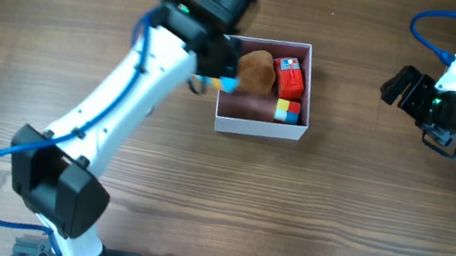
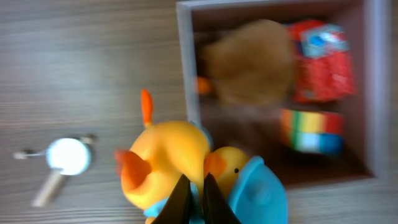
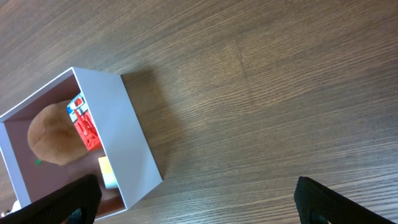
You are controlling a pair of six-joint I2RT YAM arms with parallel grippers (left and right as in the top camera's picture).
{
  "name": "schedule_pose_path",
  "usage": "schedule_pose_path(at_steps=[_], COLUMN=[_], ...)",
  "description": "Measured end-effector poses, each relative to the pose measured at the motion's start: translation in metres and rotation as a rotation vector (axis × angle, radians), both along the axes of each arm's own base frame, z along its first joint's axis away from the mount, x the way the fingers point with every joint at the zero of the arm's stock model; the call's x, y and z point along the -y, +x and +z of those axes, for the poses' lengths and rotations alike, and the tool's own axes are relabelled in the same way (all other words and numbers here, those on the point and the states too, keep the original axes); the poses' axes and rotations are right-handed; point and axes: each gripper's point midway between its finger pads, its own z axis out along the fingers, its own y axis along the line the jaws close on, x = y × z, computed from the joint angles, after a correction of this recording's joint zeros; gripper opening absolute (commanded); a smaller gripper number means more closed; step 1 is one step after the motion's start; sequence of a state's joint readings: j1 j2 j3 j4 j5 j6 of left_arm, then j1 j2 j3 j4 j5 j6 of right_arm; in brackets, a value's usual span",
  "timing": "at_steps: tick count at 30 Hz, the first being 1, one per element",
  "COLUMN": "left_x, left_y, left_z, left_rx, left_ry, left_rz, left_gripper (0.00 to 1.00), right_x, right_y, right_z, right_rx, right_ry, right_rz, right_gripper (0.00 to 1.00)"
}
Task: Pack container
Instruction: 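Carry the duck into the box and release it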
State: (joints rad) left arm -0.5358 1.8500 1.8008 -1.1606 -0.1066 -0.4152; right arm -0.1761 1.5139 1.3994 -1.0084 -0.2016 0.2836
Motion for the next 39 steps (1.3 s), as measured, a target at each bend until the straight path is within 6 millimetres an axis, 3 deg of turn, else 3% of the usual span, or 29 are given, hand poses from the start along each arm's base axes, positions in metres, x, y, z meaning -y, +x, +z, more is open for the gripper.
schedule_pose_path(at_steps=[2,5,7,9,13,15,21,24,28,32,39], left_x=[0.03,0.056,0.064,0.068,0.07,0.067,0.046,0.042,0.041,0.038,0.036], left_y=[-0.008,-0.015,-0.017,-0.015,-0.009,-0.01,-0.012,-0.012,-0.013,-0.015,-0.017], left_z=[0.003,0.007,0.005,-0.008,-0.065,-0.081,-0.086,-0.098,-0.121,-0.121,-0.122], left_rx=[0.024,0.046,0.052,0.04,-0.048,-0.074,-0.075,-0.094,-0.132,-0.139,-0.149], left_ry=[-0.044,-0.088,-0.094,-0.069,0.023,0.057,0.157,0.187,0.222,0.23,0.239], left_rz=[-0.006,-0.007,-0.002,0.008,0.02,0.031,0.092,0.105,0.112,0.122,0.122], left_gripper=[0.04,0.04,0.04,0.04,0.04,0.04,0.04,0.05,0.16,0.28,0.27], right_x=[0.0,0.0,0.0,0.0,0.0,0.0,0.0,0.0,0.0,0.0,0.0], right_y=[0.0,0.0,0.0,0.0,0.0,0.0,0.0,0.0,0.0,0.0,0.0], right_z=[0.0,0.0,0.0,0.0,0.0,0.0,0.0,0.0,0.0,0.0,0.0], right_rx=[0.0,0.0,0.0,0.0,0.0,0.0,0.0,0.0,0.0,0.0,0.0], right_ry=[0.0,0.0,0.0,0.0,0.0,0.0,0.0,0.0,0.0,0.0,0.0], right_rz=[0.0,0.0,0.0,0.0,0.0,0.0,0.0,0.0,0.0,0.0,0.0], right_gripper=[1.0,1.0,1.0,1.0,1.0,1.0,1.0,1.0,1.0,1.0,1.0])
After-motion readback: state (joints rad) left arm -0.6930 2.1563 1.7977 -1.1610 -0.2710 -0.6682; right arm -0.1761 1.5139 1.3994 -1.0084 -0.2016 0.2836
